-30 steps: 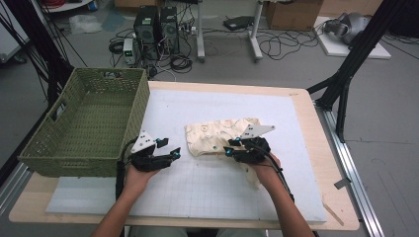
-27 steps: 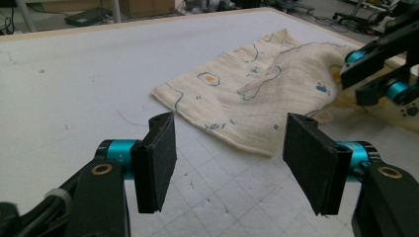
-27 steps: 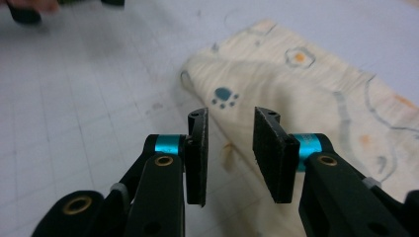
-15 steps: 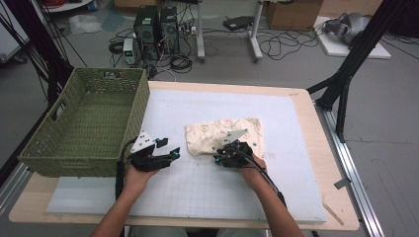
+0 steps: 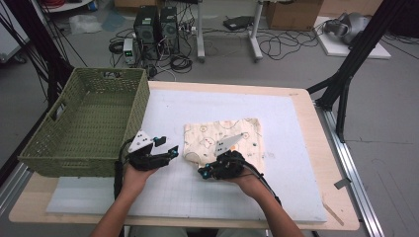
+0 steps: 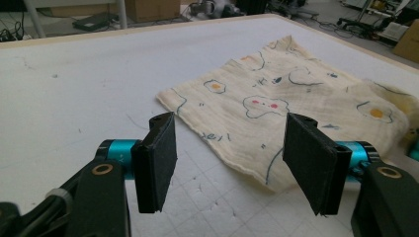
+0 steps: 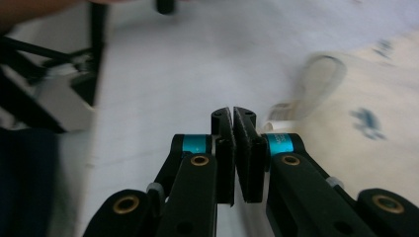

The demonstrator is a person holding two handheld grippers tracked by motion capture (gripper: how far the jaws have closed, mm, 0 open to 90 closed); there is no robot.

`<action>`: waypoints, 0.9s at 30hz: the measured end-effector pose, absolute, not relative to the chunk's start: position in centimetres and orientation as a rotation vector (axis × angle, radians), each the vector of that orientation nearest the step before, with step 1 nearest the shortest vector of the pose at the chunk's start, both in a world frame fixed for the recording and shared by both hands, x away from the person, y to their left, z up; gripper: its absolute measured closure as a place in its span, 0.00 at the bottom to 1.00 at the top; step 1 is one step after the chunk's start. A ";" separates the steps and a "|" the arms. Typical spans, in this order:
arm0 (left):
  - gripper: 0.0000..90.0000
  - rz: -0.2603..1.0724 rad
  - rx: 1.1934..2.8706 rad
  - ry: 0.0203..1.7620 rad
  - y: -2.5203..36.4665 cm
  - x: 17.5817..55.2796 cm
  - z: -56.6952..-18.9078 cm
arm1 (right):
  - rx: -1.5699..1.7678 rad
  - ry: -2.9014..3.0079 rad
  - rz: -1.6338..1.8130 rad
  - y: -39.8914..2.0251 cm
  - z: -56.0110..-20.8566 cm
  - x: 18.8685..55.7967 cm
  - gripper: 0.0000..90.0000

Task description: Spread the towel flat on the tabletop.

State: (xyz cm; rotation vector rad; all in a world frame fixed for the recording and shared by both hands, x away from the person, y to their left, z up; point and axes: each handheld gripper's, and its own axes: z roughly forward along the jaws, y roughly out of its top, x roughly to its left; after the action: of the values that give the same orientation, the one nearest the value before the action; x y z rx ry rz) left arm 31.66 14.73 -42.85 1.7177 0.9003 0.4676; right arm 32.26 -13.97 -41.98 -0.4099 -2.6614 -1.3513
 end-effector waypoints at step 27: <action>0.63 0.426 2.055 0.954 8.3 34.1 -45.0 | -1.593 -2.890 -1.113 -26.8 -43.8 34.8 0.58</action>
State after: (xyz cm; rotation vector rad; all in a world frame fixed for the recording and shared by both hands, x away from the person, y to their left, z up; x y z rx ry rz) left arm 34.07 8.35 -45.01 2.0548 0.9544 0.4262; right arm 34.84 -26.82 -43.80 -1.5927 -2.8905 -1.1129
